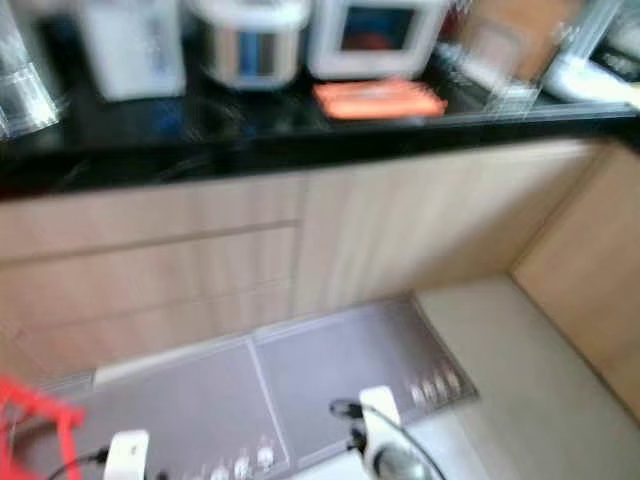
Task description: Kitchen organization
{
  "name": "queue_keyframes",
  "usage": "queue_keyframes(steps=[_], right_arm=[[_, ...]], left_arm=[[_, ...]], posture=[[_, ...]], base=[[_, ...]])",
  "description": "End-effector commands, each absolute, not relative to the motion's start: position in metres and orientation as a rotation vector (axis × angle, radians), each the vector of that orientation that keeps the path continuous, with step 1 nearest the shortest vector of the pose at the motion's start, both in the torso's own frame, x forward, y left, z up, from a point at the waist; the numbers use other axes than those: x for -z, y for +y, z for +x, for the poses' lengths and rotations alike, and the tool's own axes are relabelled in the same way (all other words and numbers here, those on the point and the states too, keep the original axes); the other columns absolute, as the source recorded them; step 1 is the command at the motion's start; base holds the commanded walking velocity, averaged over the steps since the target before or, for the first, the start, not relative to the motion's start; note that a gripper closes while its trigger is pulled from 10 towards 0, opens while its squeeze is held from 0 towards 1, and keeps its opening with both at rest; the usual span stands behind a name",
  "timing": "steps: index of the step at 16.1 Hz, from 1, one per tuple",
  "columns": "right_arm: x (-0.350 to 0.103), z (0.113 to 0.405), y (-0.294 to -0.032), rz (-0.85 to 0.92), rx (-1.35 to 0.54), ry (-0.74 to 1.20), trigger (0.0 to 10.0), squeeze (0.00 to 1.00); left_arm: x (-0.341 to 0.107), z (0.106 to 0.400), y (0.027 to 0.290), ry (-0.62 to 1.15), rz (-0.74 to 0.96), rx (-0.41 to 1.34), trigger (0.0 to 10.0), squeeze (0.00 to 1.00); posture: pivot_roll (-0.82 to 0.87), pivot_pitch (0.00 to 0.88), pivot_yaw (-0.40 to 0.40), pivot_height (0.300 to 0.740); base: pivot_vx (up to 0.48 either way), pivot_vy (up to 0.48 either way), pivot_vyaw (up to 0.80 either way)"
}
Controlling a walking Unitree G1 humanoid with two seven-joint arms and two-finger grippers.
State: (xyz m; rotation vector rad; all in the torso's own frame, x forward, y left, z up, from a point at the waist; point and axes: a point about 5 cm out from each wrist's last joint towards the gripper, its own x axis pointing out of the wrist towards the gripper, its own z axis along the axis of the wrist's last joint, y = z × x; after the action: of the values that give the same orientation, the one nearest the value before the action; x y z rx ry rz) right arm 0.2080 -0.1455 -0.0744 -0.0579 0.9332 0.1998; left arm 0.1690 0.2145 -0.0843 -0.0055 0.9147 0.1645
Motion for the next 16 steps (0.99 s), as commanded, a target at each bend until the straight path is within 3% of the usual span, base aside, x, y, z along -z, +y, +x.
queue_keyframes(steps=[1, 16], right_arm=[[0.0761, 0.2045, -0.1568, -0.077, -0.177, 0.948, 10.0, 0.00], [0.0780, 0.2000, -0.1632, -0.068, -0.150, 0.953, 10.0, 0.00]], left_arm=[[0.0880, 0.1643, 0.2075, 0.940, -0.002, -0.142, 10.0, 0.00], [0.0894, 0.1621, 0.2063, 0.960, 0.027, -0.138, 10.0, 0.00]], posture=[[0.08, 0.000, -0.062, 0.740], [0.05, 0.000, -0.046, 0.740]], base=[[0.000, 0.000, -0.77], [0.000, -0.207, -0.77]])
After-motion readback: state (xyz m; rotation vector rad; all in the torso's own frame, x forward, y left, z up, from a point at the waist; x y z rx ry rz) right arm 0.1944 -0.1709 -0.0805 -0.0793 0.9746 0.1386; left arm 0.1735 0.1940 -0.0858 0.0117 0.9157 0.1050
